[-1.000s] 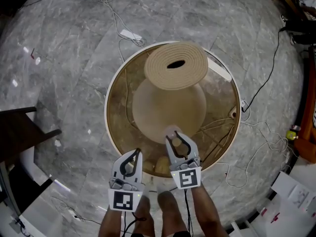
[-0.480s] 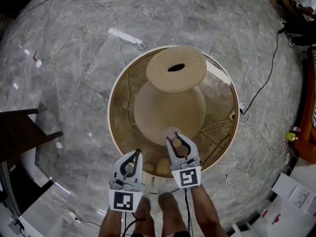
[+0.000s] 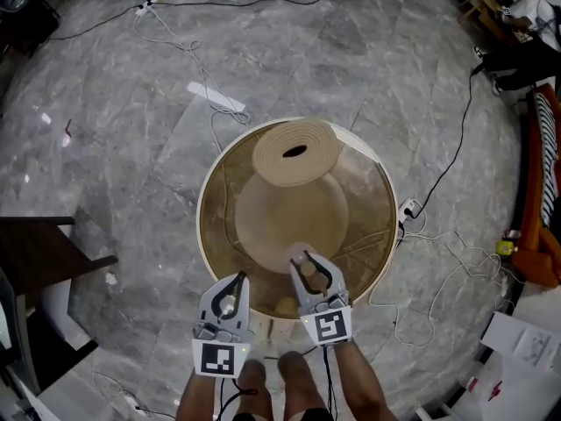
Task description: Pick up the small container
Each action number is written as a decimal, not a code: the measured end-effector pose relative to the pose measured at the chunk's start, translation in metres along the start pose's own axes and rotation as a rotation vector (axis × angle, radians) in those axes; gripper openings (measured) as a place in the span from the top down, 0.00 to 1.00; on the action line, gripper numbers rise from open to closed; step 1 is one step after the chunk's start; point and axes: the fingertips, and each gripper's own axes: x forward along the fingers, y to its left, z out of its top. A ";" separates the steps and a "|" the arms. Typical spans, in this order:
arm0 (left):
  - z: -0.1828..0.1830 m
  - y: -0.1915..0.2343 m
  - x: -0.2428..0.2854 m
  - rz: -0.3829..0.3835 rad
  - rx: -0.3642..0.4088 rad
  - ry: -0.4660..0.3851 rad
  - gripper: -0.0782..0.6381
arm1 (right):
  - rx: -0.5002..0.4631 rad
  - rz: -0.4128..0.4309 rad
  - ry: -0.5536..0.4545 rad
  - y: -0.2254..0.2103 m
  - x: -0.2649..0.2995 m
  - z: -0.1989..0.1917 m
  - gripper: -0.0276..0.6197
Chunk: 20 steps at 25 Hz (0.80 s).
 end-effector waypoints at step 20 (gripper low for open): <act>0.202 -0.055 -0.146 -0.068 0.203 -0.150 0.87 | 0.024 -0.111 -0.142 0.015 -0.188 0.233 0.77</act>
